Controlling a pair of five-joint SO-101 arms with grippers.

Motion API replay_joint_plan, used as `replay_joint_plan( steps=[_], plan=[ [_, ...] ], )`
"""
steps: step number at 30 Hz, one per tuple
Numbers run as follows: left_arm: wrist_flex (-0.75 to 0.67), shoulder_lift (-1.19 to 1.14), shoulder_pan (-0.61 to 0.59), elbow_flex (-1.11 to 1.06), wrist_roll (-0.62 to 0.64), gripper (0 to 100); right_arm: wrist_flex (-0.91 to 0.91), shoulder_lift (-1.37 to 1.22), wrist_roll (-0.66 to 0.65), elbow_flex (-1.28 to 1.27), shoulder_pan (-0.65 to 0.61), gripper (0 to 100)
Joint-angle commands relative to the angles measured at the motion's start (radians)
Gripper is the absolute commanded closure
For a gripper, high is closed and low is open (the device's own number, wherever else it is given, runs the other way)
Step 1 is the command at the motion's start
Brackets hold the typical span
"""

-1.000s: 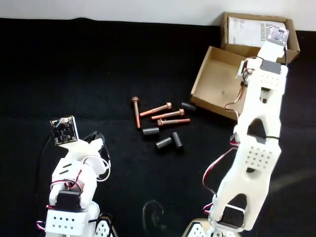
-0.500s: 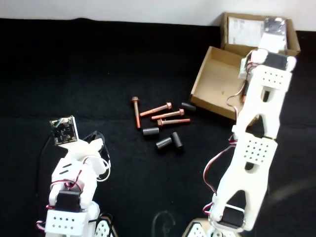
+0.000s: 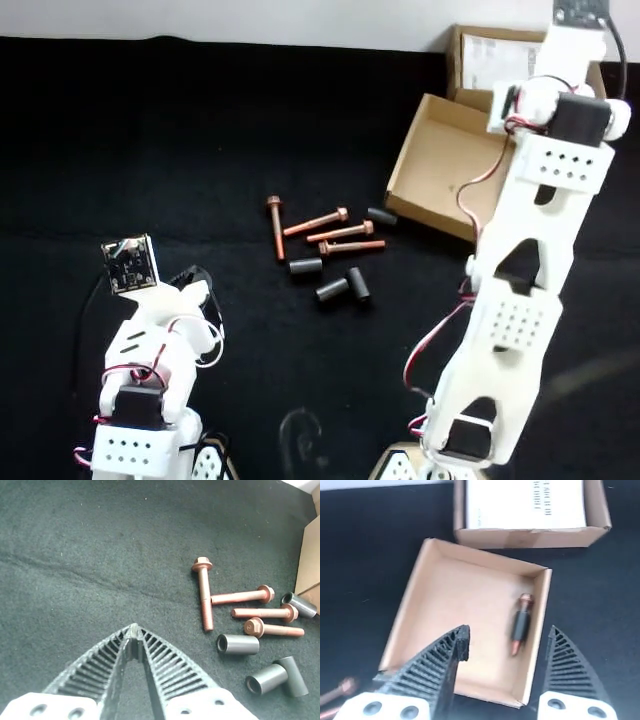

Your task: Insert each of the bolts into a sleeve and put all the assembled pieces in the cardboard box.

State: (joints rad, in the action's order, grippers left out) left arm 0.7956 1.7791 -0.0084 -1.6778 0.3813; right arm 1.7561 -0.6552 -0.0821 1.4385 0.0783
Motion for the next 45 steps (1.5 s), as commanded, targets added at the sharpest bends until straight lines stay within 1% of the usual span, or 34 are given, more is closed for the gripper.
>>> replay_joint_plan(
  steps=[1, 5, 10, 14, 20, 26, 28, 36, 37, 41, 45],
  plan=[
    [0.003, 0.027, -0.001, -0.018, -0.005, 98, 0.012, 0.291, -0.008, -0.283, -0.064, 77.4],
    [0.003, 0.027, -0.001, -0.018, -0.005, 98, 0.008, 0.529, -0.008, -0.618, -0.133, 77.4],
    [0.003, 0.027, -0.001, -0.018, -0.005, 98, 0.007, 0.757, -0.018, -1.006, -0.2, 77.4],
    [0.003, 0.027, -0.001, -0.018, -0.005, 98, 0.005, 0.918, -0.137, -1.297, -0.263, 77.4],
    [0.003, 0.028, -0.001, -0.018, -0.005, 98, 0.004, 1.067, -0.219, -1.587, -0.407, 77.4],
    [0.006, 0.028, -0.001, -0.018, -0.005, 98, -0.002, 1.089, -0.324, -1.811, -0.582, 77.4],
    [0.006, 0.03, -0.001, -0.018, -0.005, 98, -0.053, 1.089, -0.336, -1.871, -0.615, 77.4],
    [0.008, 0.031, -0.001, -0.018, -0.005, 98, -0.357, 1.086, -0.331, -1.986, -0.611, 77.4],
    [0.008, 0.031, -0.001, -0.018, -0.005, 98, -0.398, 1.086, -0.319, -2.003, -0.611, 77.4],
    [0.008, 0.031, -0.001, -0.018, -0.005, 98, -0.55, 1.086, -0.204, -2.071, -0.601, 77.4],
    [0.008, 0.033, -0.001, -0.018, -0.005, 98, -0.65, 1.082, -0.161, -2.134, -0.601, 77.4]
  ],
)
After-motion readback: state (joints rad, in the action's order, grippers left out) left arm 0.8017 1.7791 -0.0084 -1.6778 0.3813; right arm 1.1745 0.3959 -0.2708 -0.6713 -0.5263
